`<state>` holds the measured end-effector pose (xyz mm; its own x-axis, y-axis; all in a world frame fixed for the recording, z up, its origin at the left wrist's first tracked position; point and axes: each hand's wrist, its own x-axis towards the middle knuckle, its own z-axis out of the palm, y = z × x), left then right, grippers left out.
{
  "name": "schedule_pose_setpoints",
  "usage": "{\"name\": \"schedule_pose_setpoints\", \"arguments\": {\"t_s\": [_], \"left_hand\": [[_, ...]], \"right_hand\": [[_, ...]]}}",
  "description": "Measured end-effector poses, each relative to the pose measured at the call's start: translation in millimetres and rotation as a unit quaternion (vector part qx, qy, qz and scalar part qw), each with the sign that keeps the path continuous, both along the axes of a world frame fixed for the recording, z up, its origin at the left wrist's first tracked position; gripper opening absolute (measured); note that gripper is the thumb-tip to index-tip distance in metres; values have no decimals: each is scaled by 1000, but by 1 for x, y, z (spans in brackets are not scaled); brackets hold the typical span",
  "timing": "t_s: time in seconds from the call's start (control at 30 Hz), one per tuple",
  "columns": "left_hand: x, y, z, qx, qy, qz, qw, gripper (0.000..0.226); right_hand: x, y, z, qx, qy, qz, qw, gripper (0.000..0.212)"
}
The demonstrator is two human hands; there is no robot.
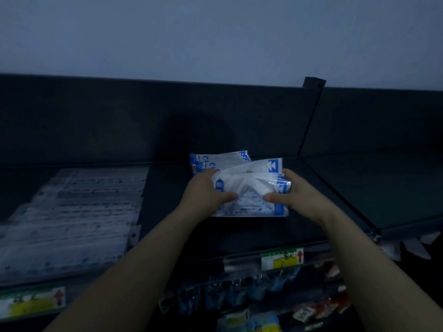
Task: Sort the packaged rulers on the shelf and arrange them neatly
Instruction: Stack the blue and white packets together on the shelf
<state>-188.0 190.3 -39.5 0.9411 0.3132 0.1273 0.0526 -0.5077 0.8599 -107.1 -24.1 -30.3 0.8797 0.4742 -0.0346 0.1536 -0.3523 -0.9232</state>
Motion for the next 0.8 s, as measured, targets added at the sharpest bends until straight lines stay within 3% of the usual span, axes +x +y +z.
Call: {"name": "schedule_pose_setpoints", "arguments": {"t_s": [0.1, 0.2, 0.27, 0.4, 0.5, 0.6, 0.8], "left_hand": [[14, -1, -5, 74, 51, 8, 996, 62], [10, 2, -12, 175, 113, 15, 978, 89], [7, 2, -12, 258, 131, 37, 957, 106], [12, -4, -15, 382, 127, 9, 915, 85], [9, -15, -29, 383, 192, -66, 901, 73], [1, -17, -39, 368, 205, -108, 901, 72], [12, -7, -22, 365, 161, -49, 916, 65]], "right_hand": [[20, 0, 0, -73, 3, 8, 997, 67], [28, -1, -1, -201, -43, 26, 978, 122], [31, 0, 0, -241, -89, 67, 964, 132], [36, 16, -2, -271, -153, 157, 937, 102], [34, 22, -14, -327, -202, 198, 902, 76], [28, 10, -20, -390, -175, 233, 873, 73], [49, 20, -6, -322, -230, 183, 900, 56]]}}
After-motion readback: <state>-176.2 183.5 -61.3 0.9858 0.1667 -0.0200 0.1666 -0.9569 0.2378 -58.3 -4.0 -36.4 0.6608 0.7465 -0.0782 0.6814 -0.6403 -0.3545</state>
